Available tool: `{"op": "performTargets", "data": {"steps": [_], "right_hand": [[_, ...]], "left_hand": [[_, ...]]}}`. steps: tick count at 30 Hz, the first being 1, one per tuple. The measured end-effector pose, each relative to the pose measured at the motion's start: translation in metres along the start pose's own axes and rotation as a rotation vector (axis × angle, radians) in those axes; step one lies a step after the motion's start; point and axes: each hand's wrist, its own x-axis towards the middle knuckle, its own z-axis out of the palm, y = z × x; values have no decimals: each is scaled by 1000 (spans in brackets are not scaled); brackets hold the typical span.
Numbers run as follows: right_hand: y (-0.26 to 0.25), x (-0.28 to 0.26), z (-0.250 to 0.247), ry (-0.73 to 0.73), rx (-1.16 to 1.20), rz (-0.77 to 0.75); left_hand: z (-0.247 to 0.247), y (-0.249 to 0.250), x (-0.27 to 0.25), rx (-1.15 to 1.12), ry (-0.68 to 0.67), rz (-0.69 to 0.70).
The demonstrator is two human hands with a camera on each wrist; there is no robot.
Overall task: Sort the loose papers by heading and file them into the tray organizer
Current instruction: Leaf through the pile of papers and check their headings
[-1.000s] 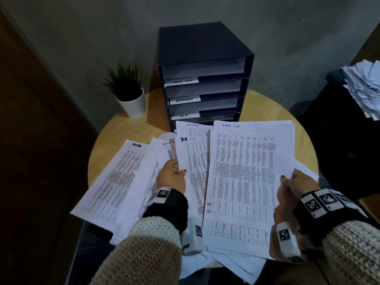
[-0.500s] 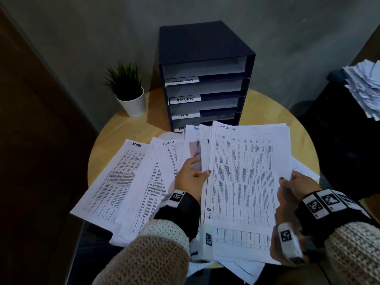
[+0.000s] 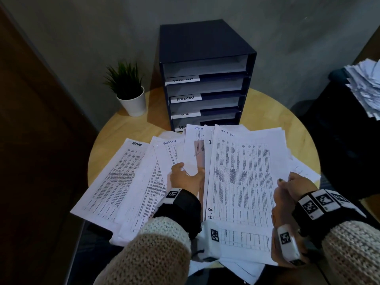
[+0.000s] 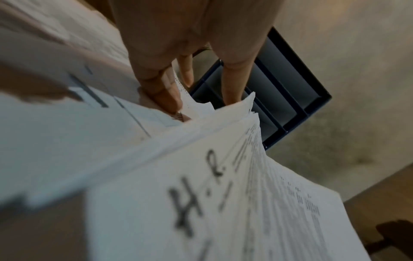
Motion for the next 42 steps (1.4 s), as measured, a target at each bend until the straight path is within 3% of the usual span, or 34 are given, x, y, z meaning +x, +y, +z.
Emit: {"op": "performTargets", "data": {"steps": [4,8,11,15,19,24,27,31,34,37,39,42], "right_hand": [[0,-1,1,3,15,5],[0,-2,1,1,36,7],[-1,-3,2,8,72,-7],[-3,-4,5,37,112,-35],[-4,-4,8,87,132,-61],[-9,-4,13,101,106,-68],[-11,-6,14,121,80,-97],[-17,-9,14,99,50,-85],[-19,-14,12,55,26,-95],[-17,-17,11,48,74,-155],[-15,-14,11,71,143,-149],[-12,-11,13,89,200,-131]], "left_hand": [[3,-3,5,-236,-19,-171],[2,-4,7,-334,-95,-233],[3,-6,6,-138,-152,-117],[4,-11,6,54,-106,11],[-5,5,8,-12,55,108],[-44,40,5,100,363,346],[-63,62,-4,32,446,483],[-77,81,-17,-165,354,702],[-79,88,-28,-288,155,797],[-75,72,-25,-145,-6,762],[-75,46,-17,-38,-12,667],[-82,15,-2,-60,24,451]]}}
